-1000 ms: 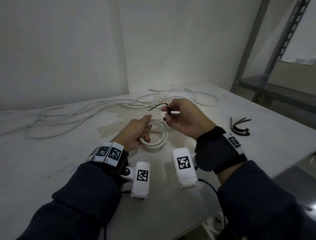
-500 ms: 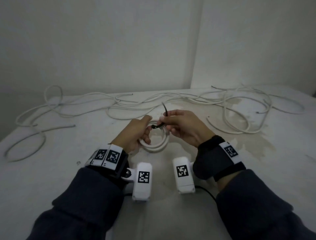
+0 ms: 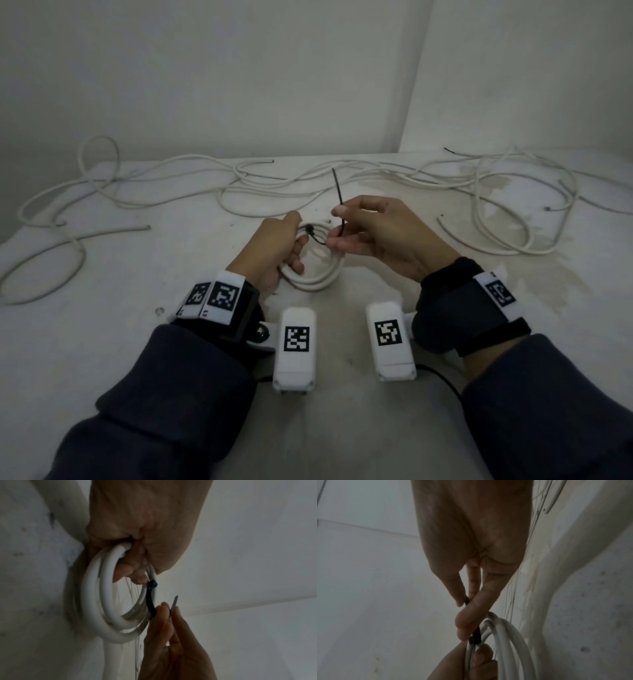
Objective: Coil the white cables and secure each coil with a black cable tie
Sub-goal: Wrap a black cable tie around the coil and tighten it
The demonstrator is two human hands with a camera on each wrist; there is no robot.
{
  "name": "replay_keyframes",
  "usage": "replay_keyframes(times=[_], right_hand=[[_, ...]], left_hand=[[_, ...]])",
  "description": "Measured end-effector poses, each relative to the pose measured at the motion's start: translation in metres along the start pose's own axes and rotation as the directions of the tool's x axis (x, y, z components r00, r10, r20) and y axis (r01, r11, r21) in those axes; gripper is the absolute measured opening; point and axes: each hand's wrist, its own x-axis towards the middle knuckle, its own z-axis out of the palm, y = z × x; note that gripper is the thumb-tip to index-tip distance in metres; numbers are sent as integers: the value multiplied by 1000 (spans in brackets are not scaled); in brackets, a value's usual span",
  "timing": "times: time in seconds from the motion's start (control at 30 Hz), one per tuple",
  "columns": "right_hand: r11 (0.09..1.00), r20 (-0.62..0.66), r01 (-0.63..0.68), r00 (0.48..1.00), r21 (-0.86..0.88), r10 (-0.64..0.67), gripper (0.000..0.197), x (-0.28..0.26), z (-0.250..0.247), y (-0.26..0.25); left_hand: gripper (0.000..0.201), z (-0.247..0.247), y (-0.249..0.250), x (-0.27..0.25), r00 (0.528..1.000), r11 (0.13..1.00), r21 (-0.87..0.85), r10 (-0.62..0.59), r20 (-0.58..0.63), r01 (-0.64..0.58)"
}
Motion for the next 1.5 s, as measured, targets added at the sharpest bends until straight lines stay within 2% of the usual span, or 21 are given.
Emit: replay_keyframes(times=[0.17,0.33,0.5,0.67,0.83,0.97,1.0,1.1,1.17,1.37,1.5], right_hand=[[994,40,28,999,-107,-24,10,-3,2,2],[991,-38,87,995,-104,-91,7,0,0,1],[971,50,73,997,-227,-64,7,-1,2,5],[956,28,231,973,-182,-230,10,3,-2,7],[870,47,322,943,-374,-329,13,6,-5,12],[881,52,328,942,-342,-331,9,6,-6,13],[902,55,313,949,-297,-312,3,5,-5,11],[981,61,193,980,-20,-192,20,3,-3,7],[982,69,161,983,95,-168,25,2,-4,5],[955,77,191,974,229,-213,27,2,-3,5],[974,23,221,975,47,-222,18,0,-1,2]], left_hand=[[34,3,1,1,999,1000,28,-5,-44,6],[33,3,0,2,997,1000,20,15,-78,-13],[28,3,0,4,998,1000,-20,-3,-66,2],[27,7,0,3,999,1000,2,-12,-44,12],[23,9,2,1,1000,1000,-3,-5,26,5],[31,8,4,-1,997,996,-40,80,15,-79],[32,7,3,-1,994,993,-50,110,12,-109],[29,5,2,-2,986,982,-88,168,7,-166],[26,4,1,-2,982,976,-111,189,-6,-188],[18,4,1,0,979,967,-154,205,-19,-206],[17,7,0,-1,954,954,-32,299,6,-299]])
